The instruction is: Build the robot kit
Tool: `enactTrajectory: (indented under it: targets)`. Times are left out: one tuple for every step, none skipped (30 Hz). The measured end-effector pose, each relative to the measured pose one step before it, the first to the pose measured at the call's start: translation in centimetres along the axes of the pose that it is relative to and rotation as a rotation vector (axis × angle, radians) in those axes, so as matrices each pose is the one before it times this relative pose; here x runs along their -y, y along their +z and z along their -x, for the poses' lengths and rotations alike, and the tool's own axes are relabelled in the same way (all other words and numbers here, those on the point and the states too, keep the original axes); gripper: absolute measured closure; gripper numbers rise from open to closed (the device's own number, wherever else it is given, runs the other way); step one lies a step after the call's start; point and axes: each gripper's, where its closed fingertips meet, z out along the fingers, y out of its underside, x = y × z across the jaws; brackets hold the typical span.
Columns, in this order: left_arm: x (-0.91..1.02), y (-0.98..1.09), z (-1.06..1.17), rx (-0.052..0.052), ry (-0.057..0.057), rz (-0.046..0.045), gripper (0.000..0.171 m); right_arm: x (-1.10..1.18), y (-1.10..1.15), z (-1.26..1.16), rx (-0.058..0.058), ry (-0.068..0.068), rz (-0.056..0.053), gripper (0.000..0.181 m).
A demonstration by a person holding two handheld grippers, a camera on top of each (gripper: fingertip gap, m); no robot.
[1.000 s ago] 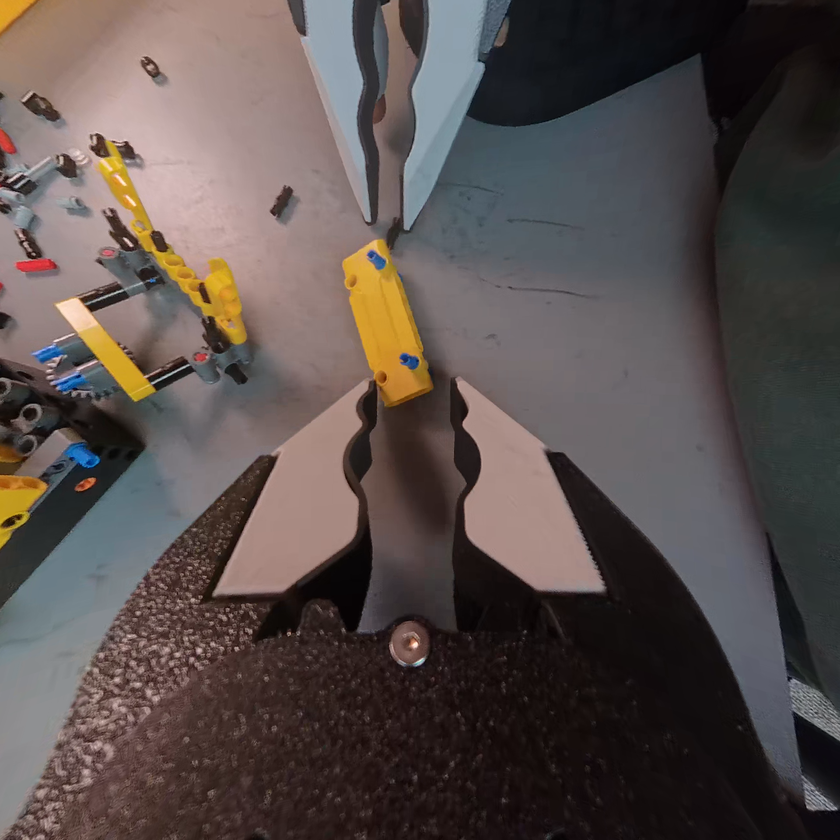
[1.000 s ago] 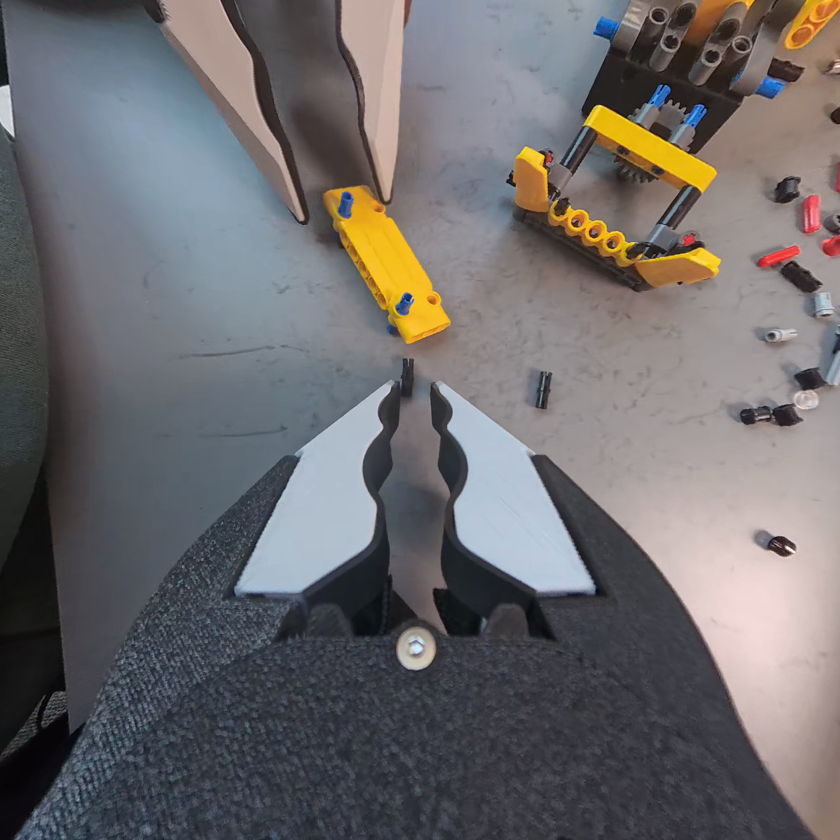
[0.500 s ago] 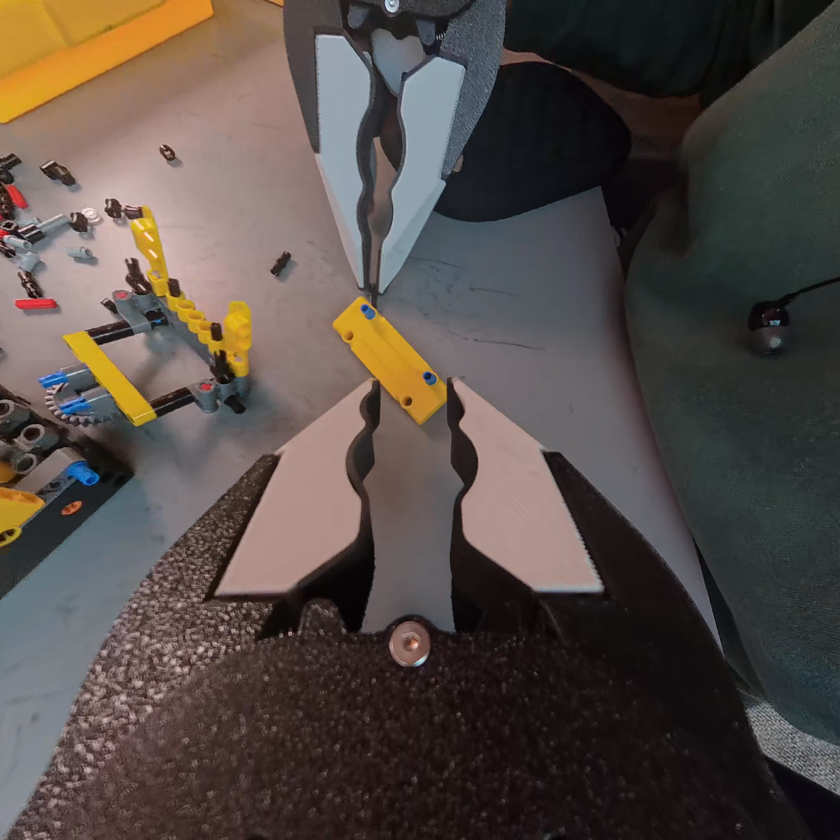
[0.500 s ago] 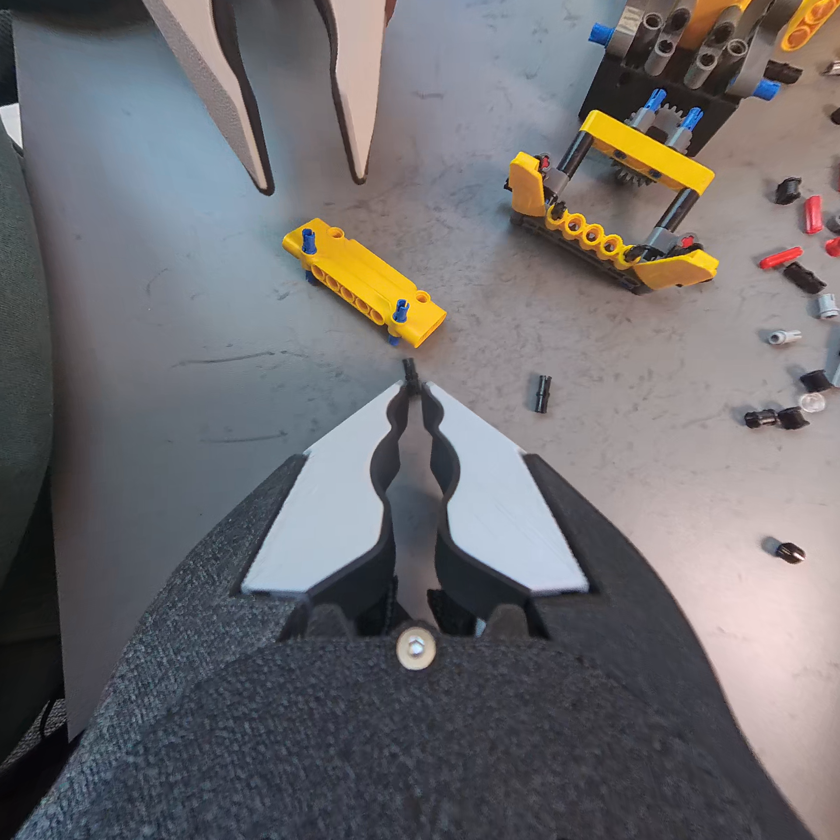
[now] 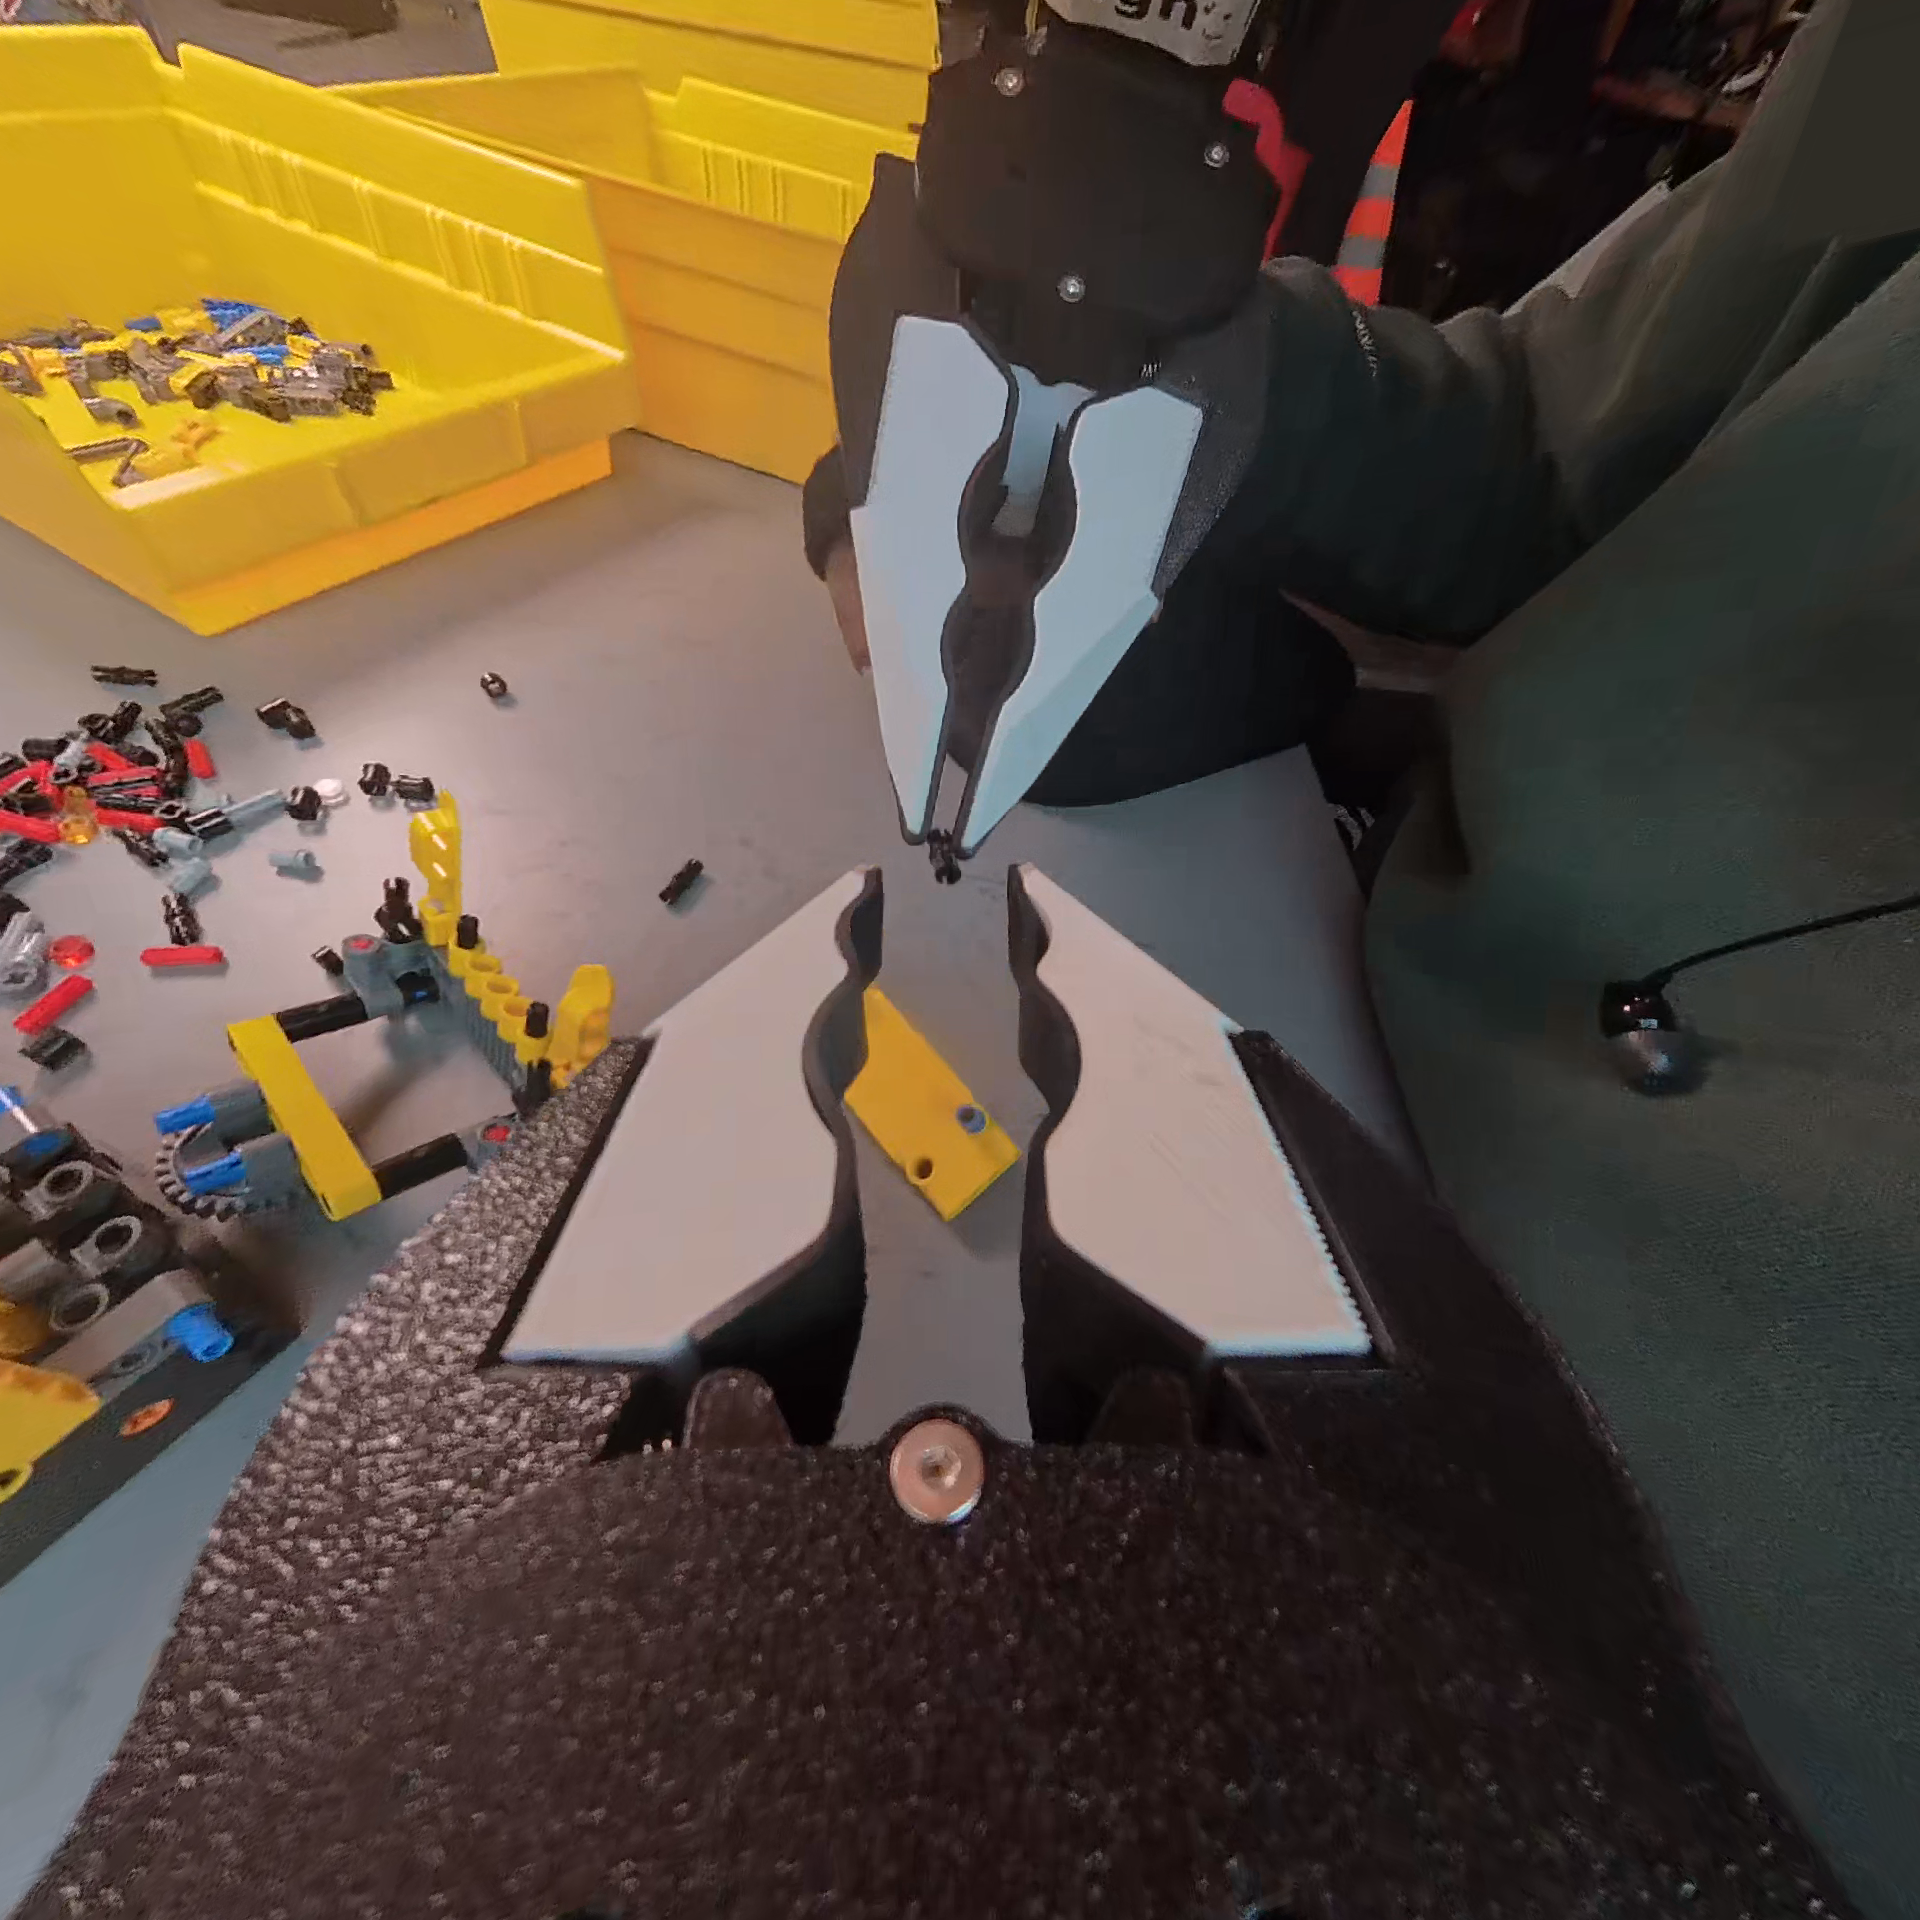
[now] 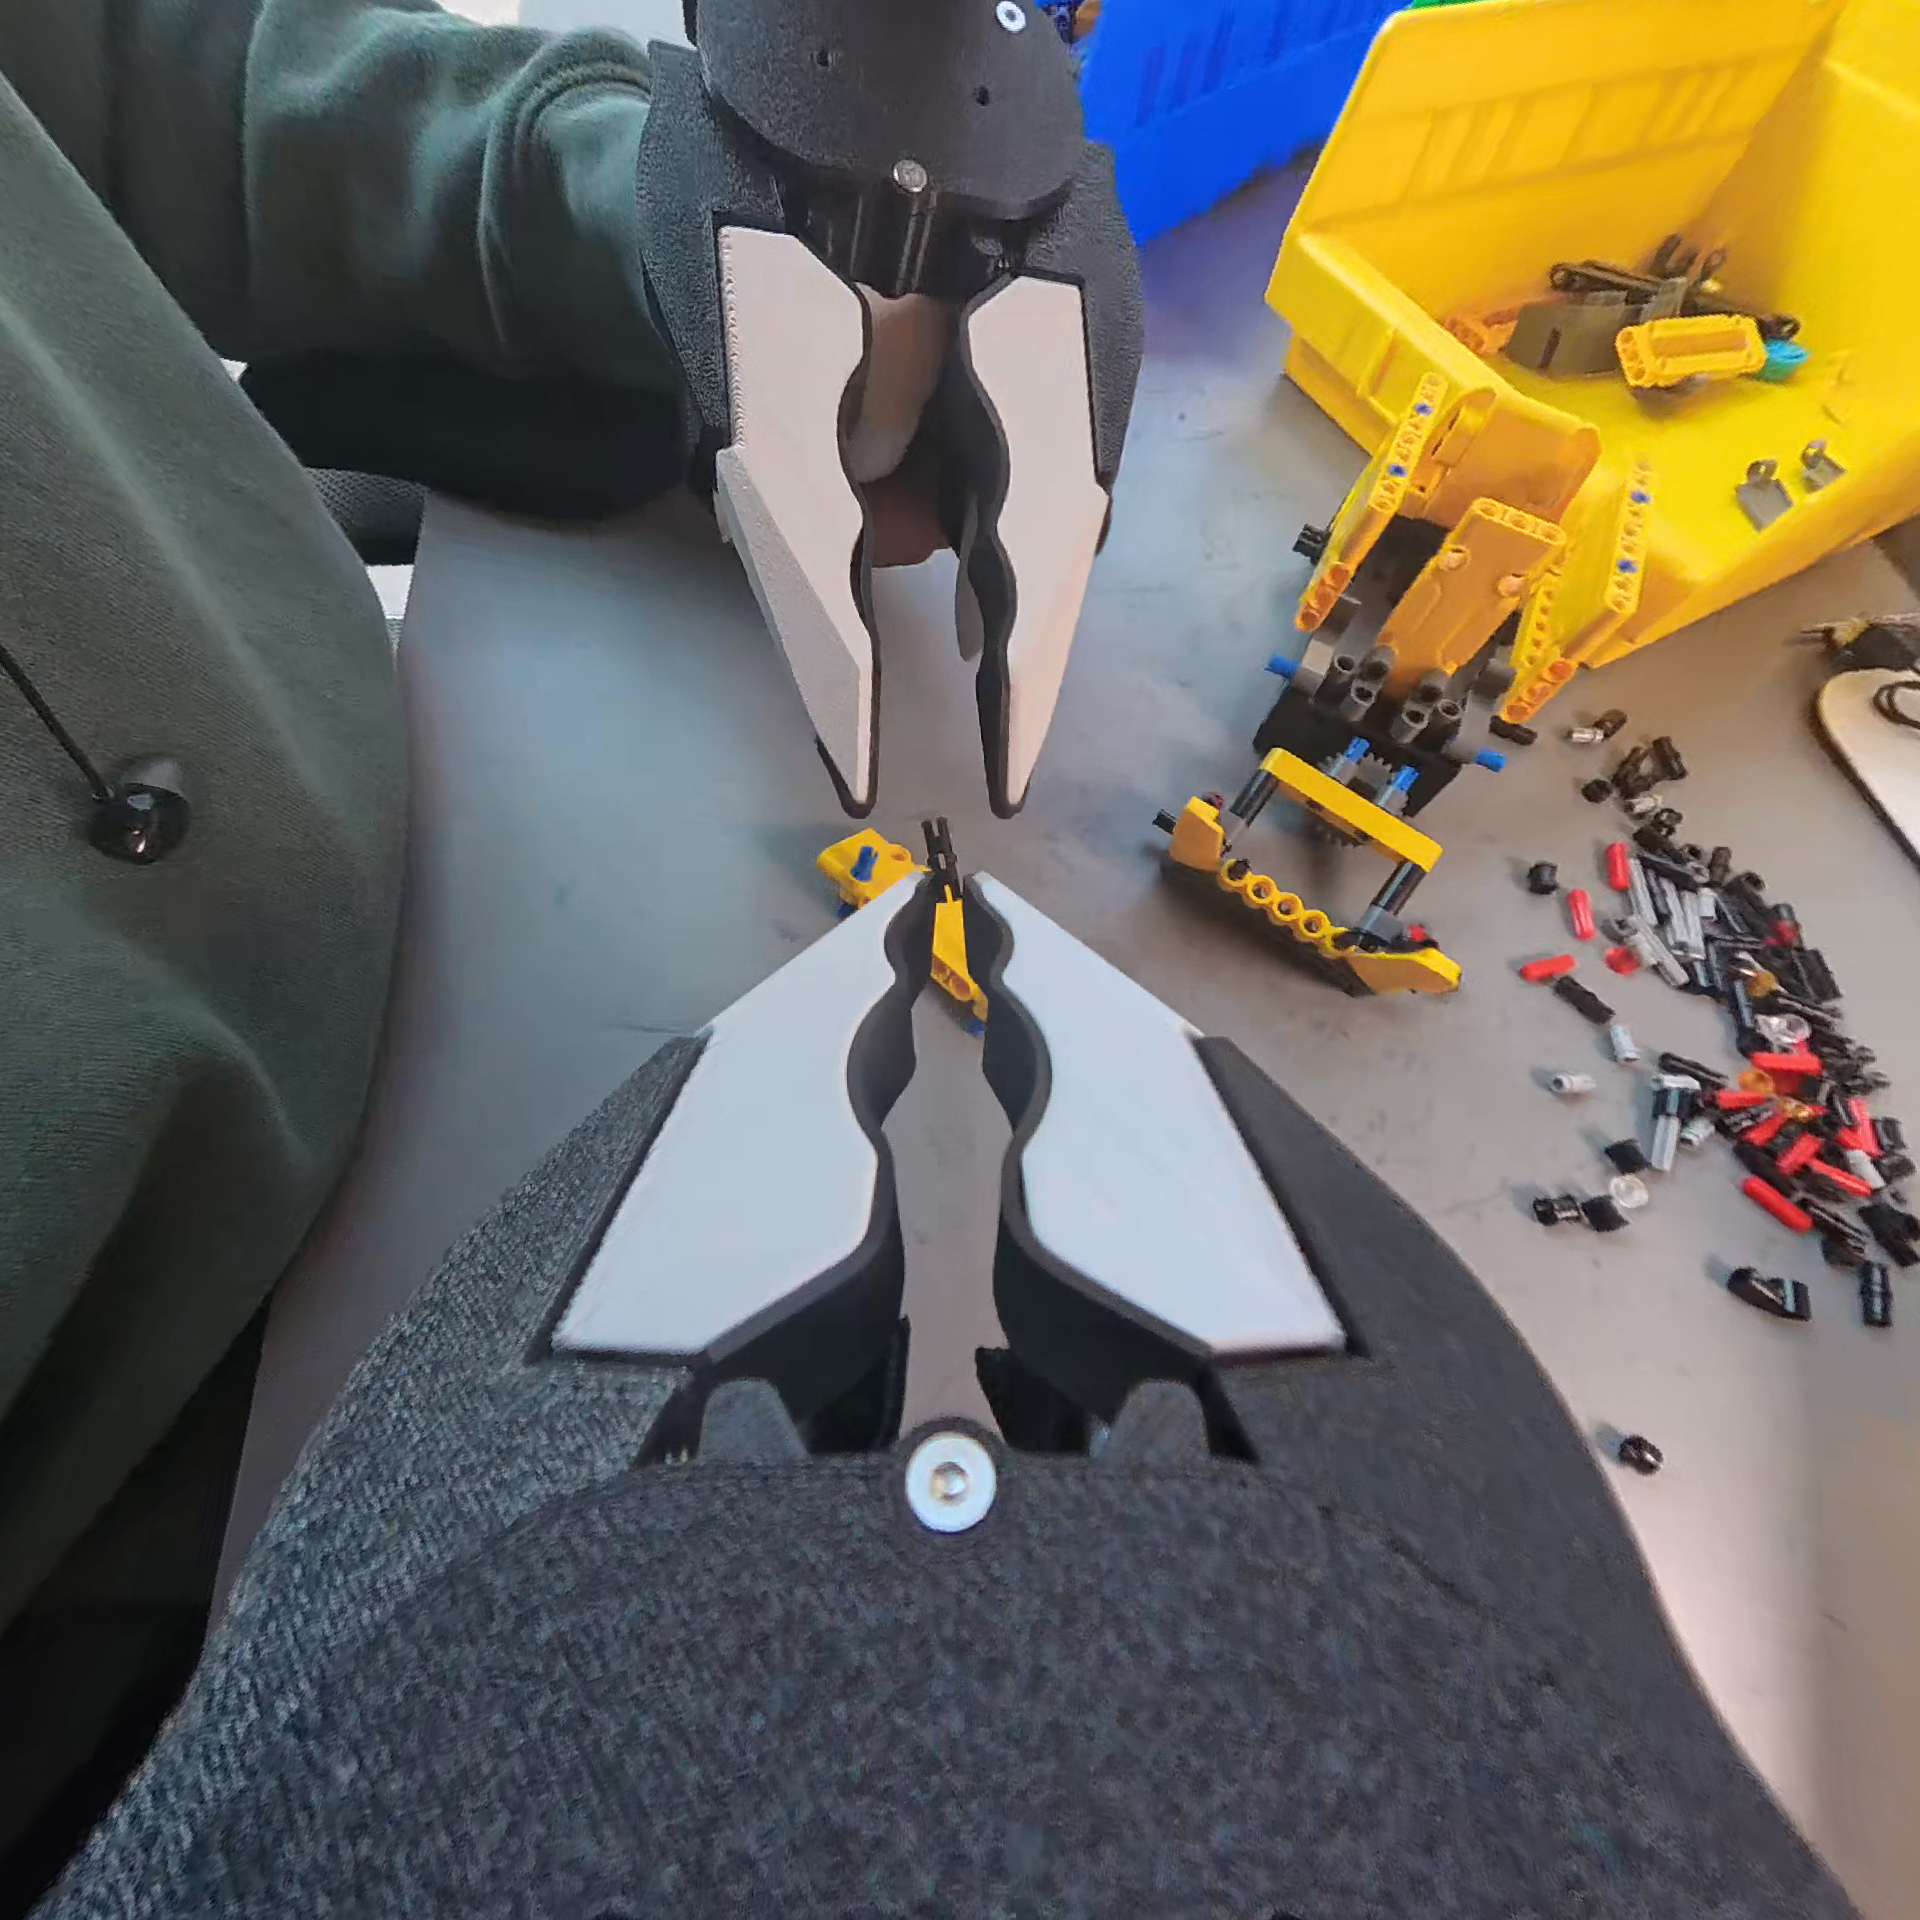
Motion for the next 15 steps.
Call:
enactTrajectory:
  targets:
    - [-0.174, 0.019, -0.049, 0.0021, 0.0074, 0.00601, 0.150, 0.262, 0.144, 0.066, 0.0046, -0.0067, -0.0109, 0.177]
    - [-0.080, -0.043, -0.057, 0.0015, 0.0041, -0.00005, 0.152, 0.274, 0.078, 0.108, 0.0090, -0.0030, -0.0134, 0.177]
    - [0.078, -0.095, -0.085, -0.0014, 0.0016, -0.00860, 0.155, 0.153, 0.088, 0.171, 0.0138, 0.0014, -0.0045, 0.177]
    - [0.082, -0.093, -0.060, -0.0029, -0.0006, -0.00450, 0.158, 0.072, 0.094, 0.056, 0.0038, -0.0028, 0.0011, 0.177]
    - [0.003, -0.064, 0.056, 0.0023, -0.0014, 0.00186, 0.159, 0.106, 0.085, 0.050, 0.0014, -0.0089, -0.0021, 0.177]
    - [0.092, -0.070, -0.018, -0.0027, -0.0013, -0.00424, 0.160, 0.127, 0.035, 0.104, 0.0050, -0.0059, -0.0039, 0.177]
    - [0.221, -0.106, -0.236, -0.0168, -0.0050, -0.01248, 0.166, 0.185, -0.007, -0.019, -0.0019, -0.0044, -0.0080, 0.177]
    - [0.322, -0.133, -0.183, -0.0130, -0.0084, -0.01765, 0.167, 0.277, -0.092, 0.057, 0.0035, -0.0033, -0.0164, 0.177]
    - [0.273, -0.143, -0.113, -0.0105, -0.0099, -0.01553, 0.167, 0.329, -0.142, 0.081, 0.0036, -0.0021, -0.0193, 0.178]
    - [0.236, -0.137, -0.136, -0.0155, -0.0149, -0.01421, 0.167, 0.354, -0.175, 0.081, 0.0018, -0.0045, -0.0225, 0.177]
    - [0.344, -0.154, -0.205, -0.0217, -0.0211, -0.02169, 0.167, 0.427, -0.190, 0.118, 0.0018, -0.0051, -0.0268, 0.177]
    - [0.473, -0.177, -0.283, -0.0296, -0.0297, -0.03031, 0.168, 0.506, -0.194, 0.163, 0.0017, -0.0067, -0.0325, 0.177]
    - [0.510, -0.192, -0.247, -0.0304, -0.0348, -0.03390, 0.168, 0.532, -0.170, 0.101, -0.0033, -0.0066, -0.0335, 0.177]
    - [0.531, -0.200, -0.168, -0.0272, -0.0363, -0.03607, 0.168, 0.538, -0.124, -0.018, -0.0121, -0.0082, -0.0328, 0.177]
    - [0.465, -0.164, -0.159, -0.0271, -0.0362, -0.03415, 0.168, 0.513, -0.093, -0.074, -0.0164, -0.0104, -0.0309, 0.177]
